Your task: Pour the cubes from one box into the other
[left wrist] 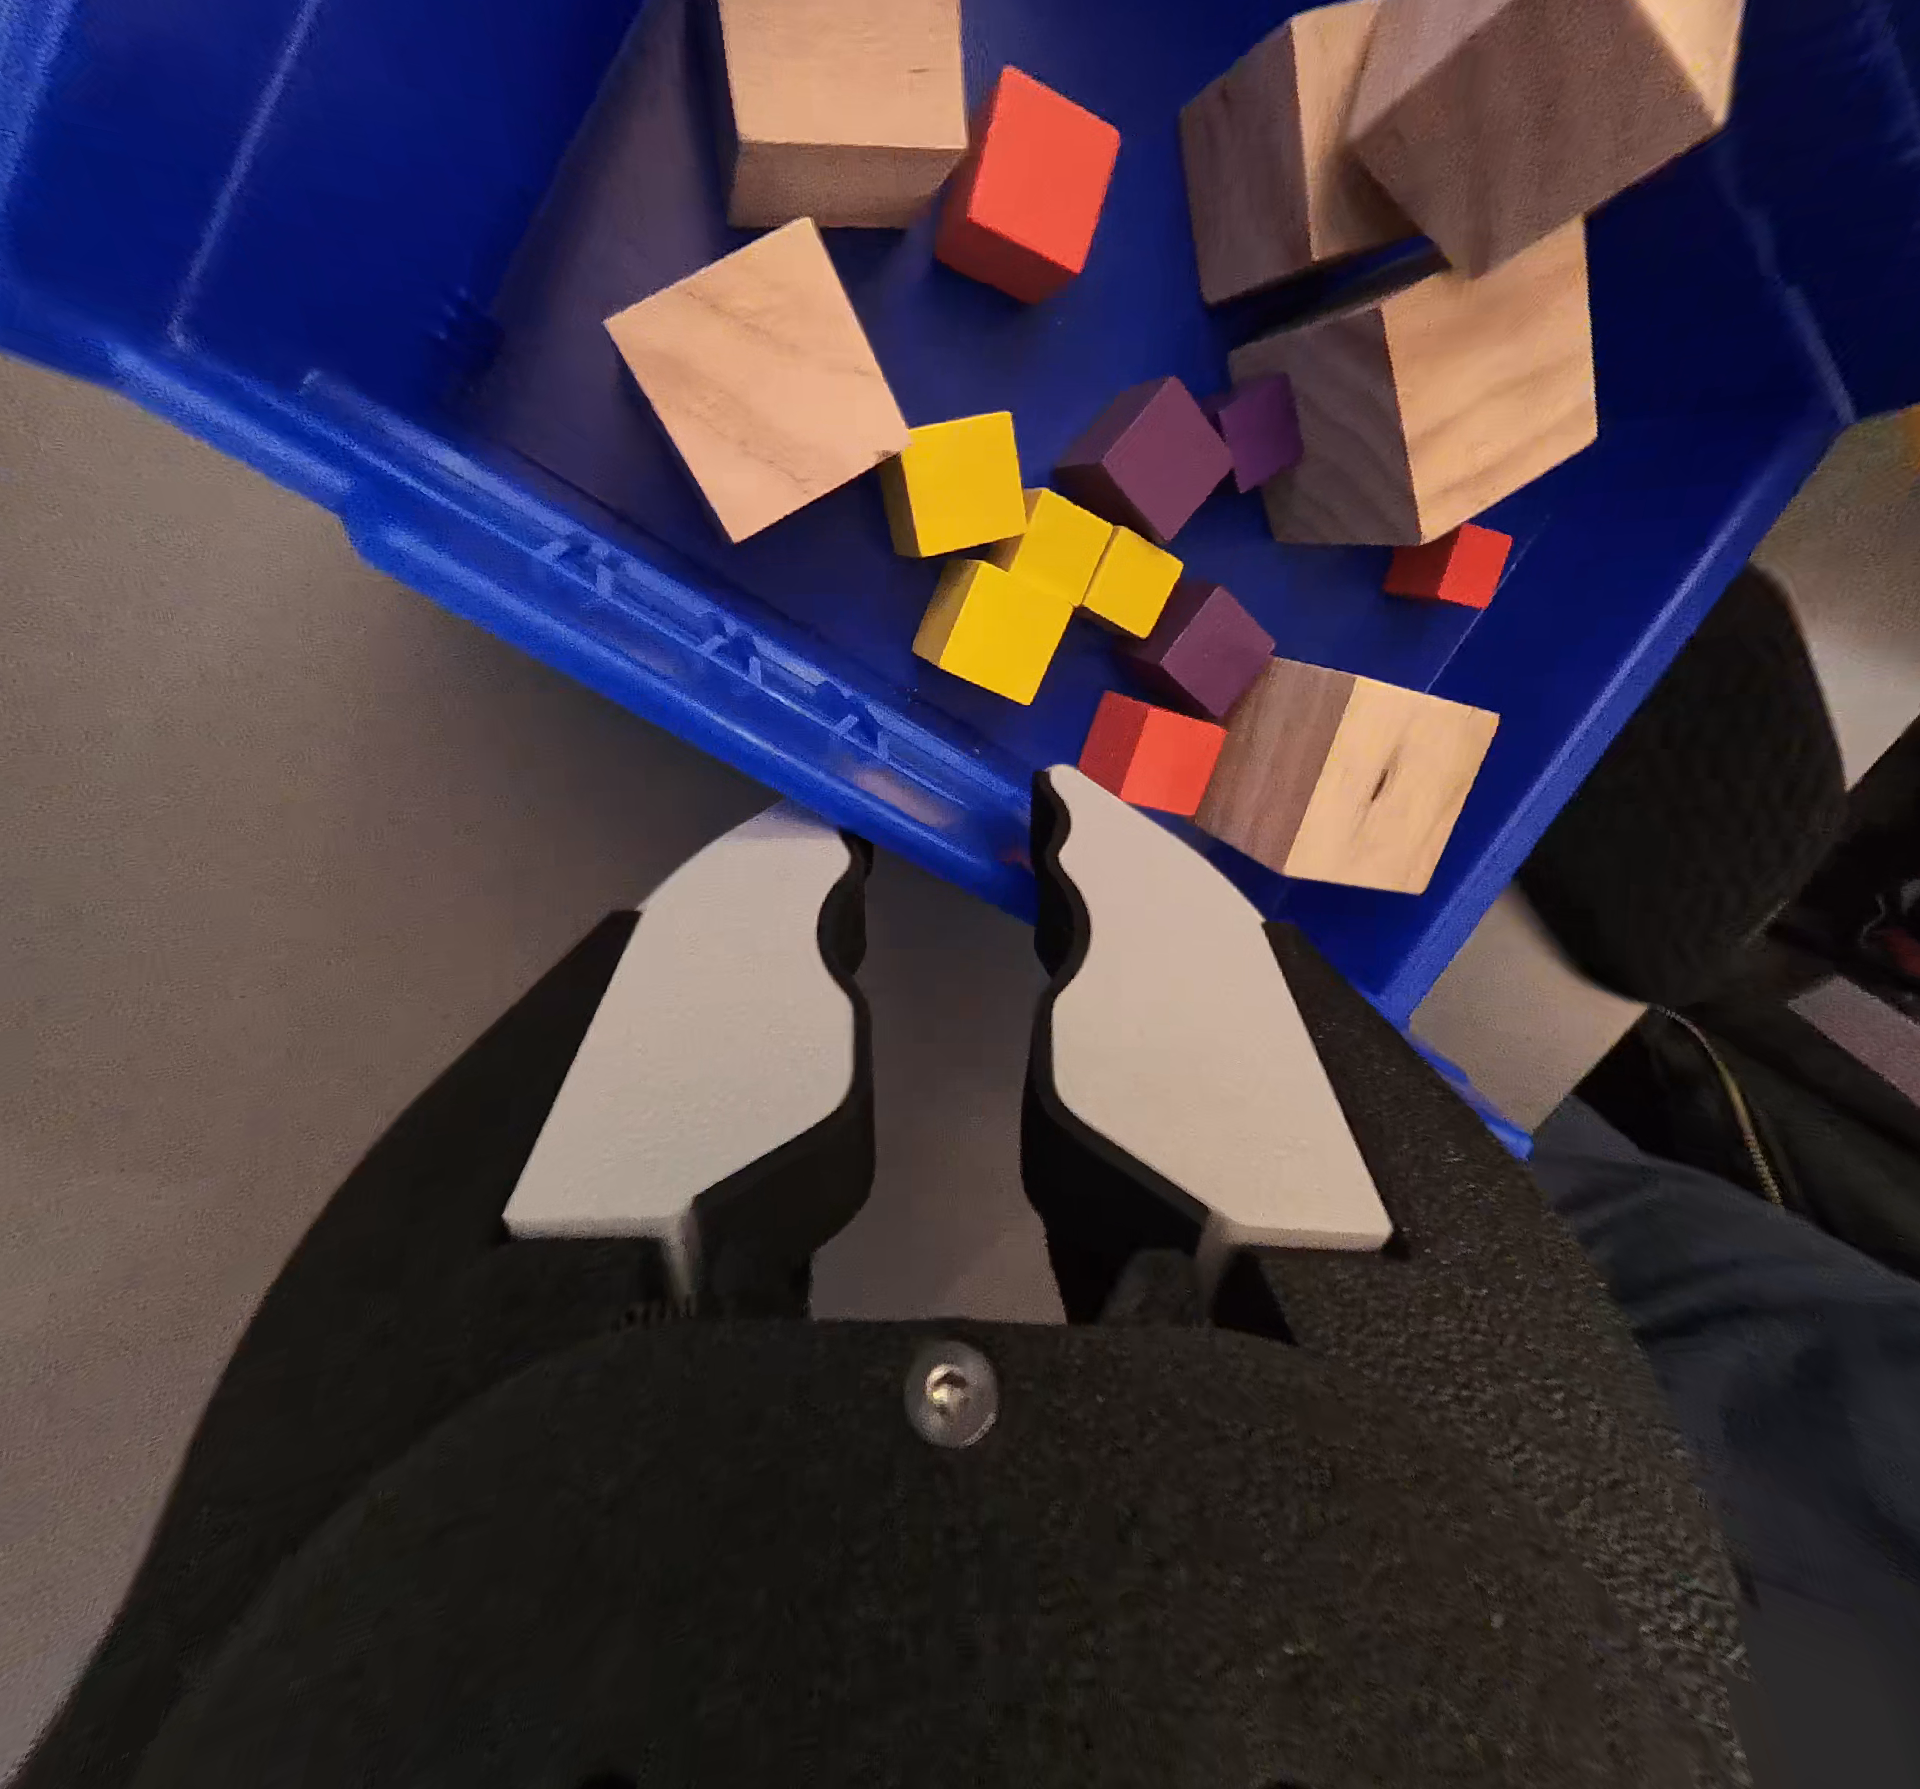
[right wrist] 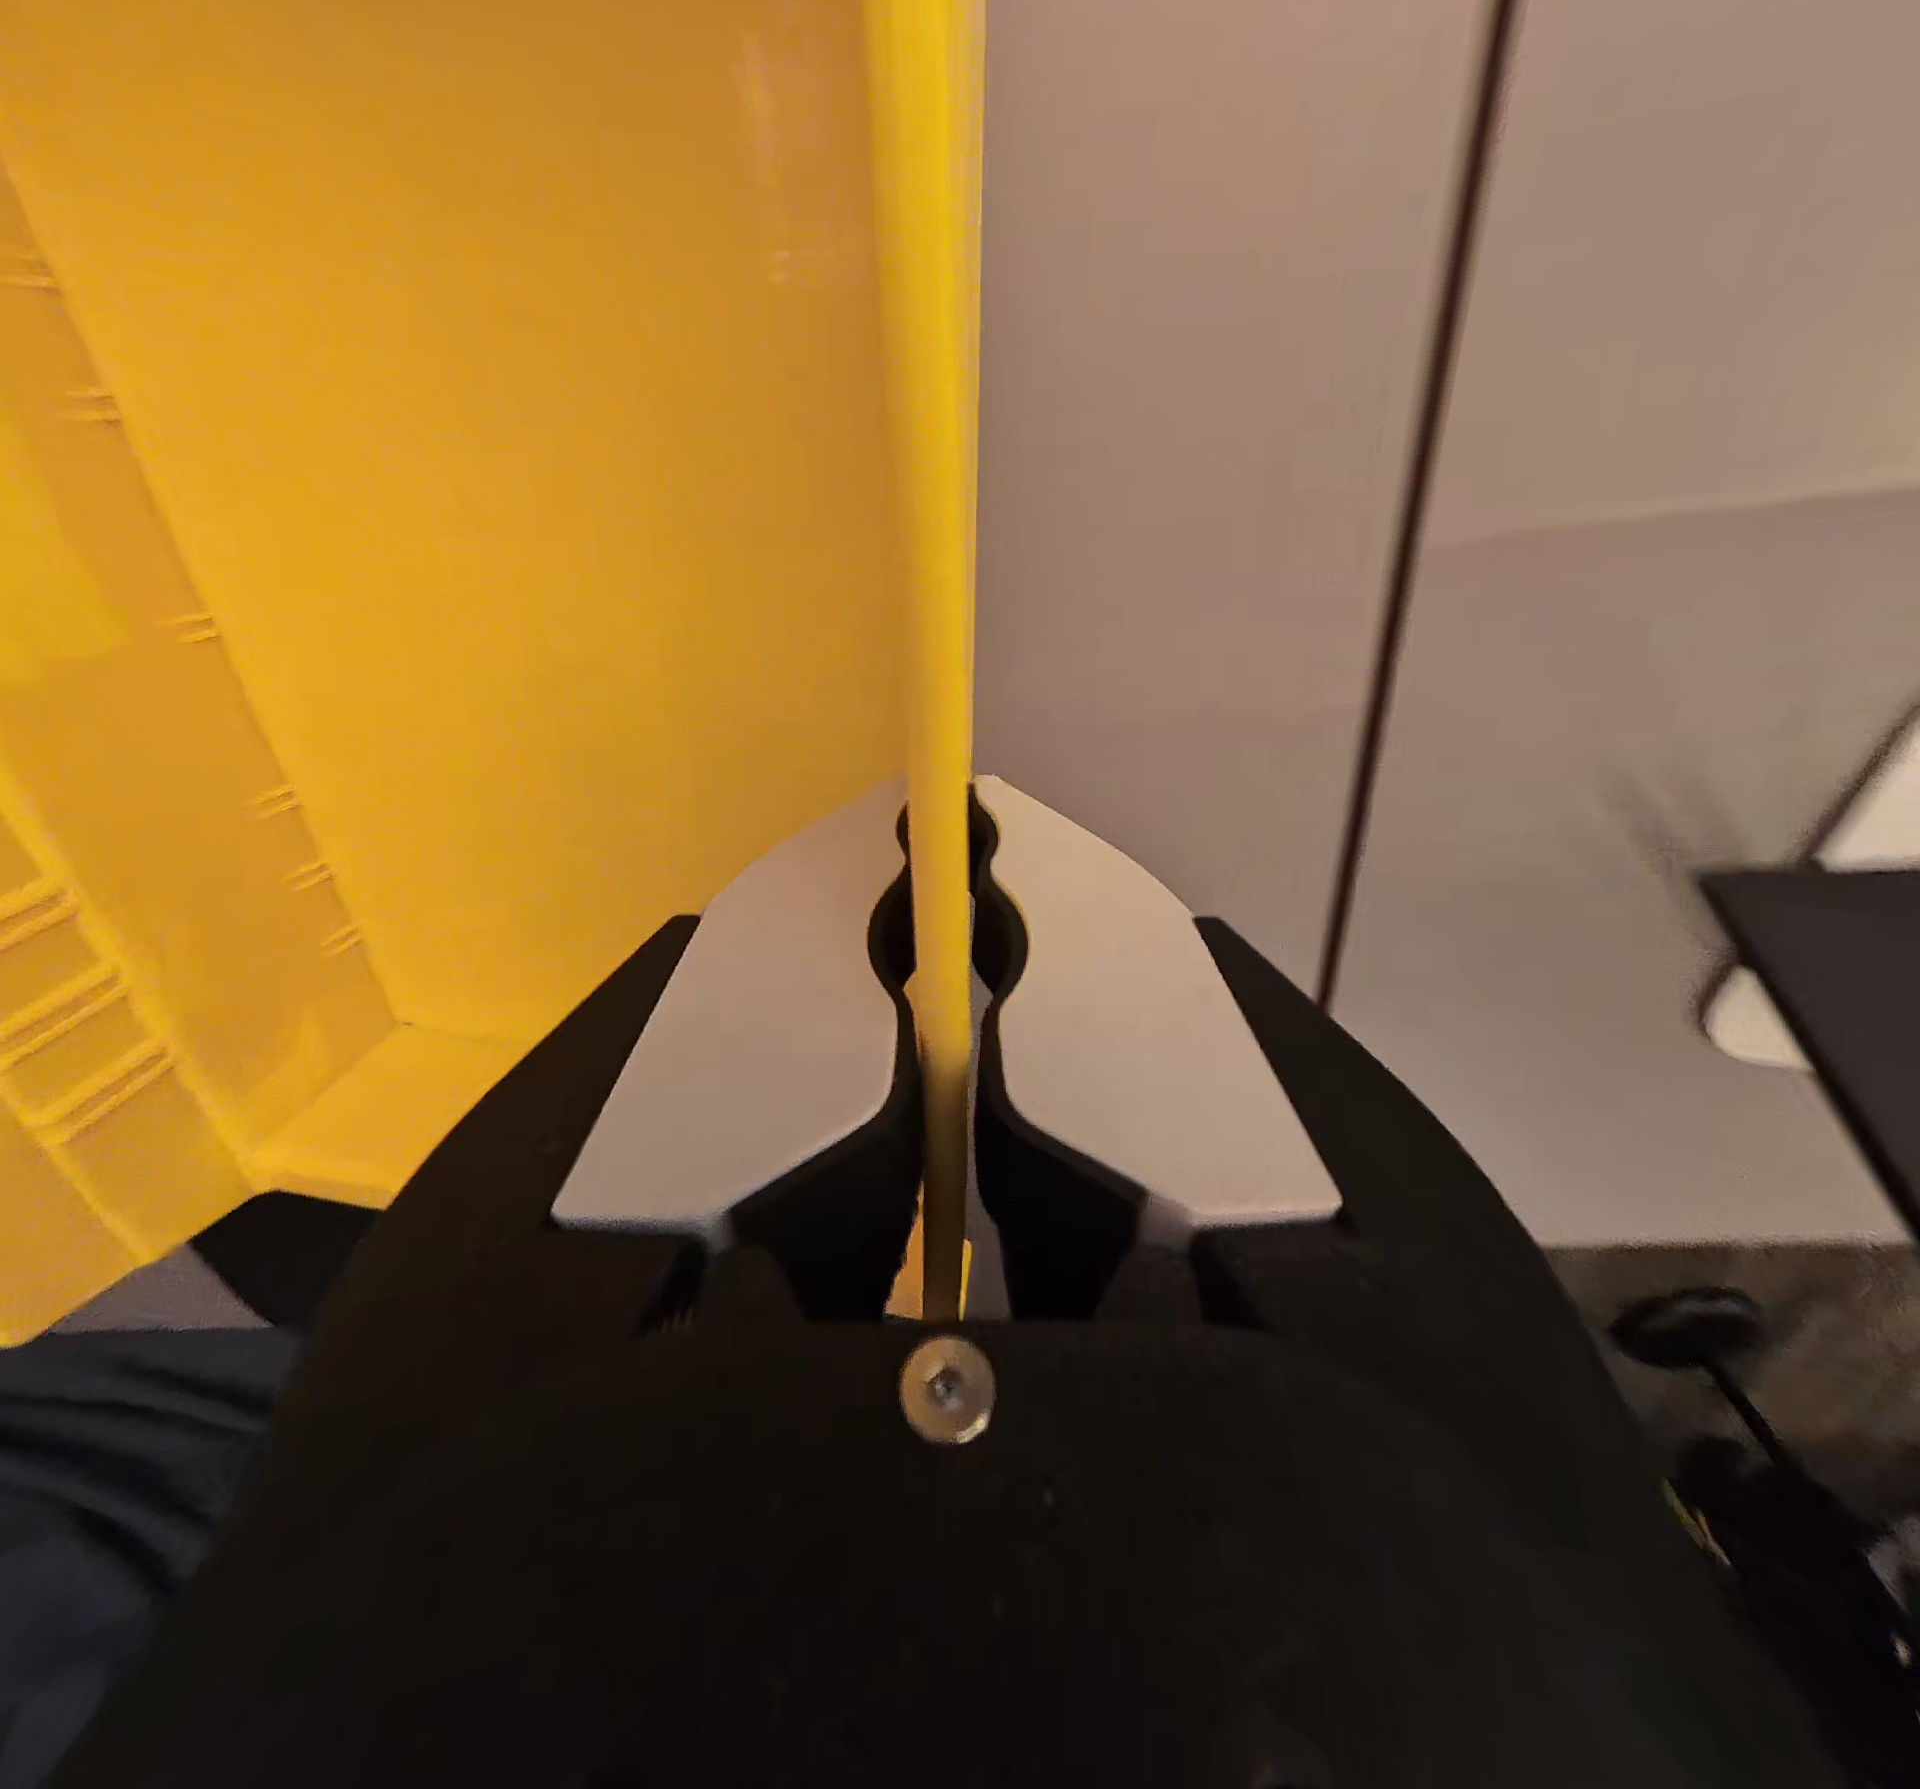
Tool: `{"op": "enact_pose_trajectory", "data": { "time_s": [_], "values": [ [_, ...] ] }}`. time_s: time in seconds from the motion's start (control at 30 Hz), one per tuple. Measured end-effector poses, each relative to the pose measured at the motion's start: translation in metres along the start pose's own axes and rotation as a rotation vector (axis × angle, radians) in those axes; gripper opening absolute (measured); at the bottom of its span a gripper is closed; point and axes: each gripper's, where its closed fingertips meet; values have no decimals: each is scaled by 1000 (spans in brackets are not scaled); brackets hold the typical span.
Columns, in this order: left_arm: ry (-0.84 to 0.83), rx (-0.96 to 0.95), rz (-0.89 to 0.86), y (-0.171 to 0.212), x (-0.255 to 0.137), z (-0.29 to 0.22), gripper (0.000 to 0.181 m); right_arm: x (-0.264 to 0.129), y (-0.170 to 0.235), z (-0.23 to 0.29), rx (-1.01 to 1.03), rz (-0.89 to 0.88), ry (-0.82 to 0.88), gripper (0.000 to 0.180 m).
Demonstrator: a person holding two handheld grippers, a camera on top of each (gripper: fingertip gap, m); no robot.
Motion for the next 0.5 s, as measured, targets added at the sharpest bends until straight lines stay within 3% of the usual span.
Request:
{"op": "enact_pose_trajectory", "data": {
  "time_s": [0.17, 0.33, 0.5],
  "values": [
    [-6, -49, -8, 58, -29, 50, 29, 30, -12, 63, -97, -15, -87, 4],
    [28, -140, -7, 125, -62, 106, 27, 54, 3, 138, -122, 46, -175, 5],
    [106, -285, -129, 170, -91, 159, 21, 56, 6, 182, -106, 24, -168, 6]
  ]
}}
Point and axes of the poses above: each gripper's, where its closed fingertips meet, x out along the fingers, y out of its underside, z = x × y across the jaws, and after that the axes turned 1 degree about z, right-handed
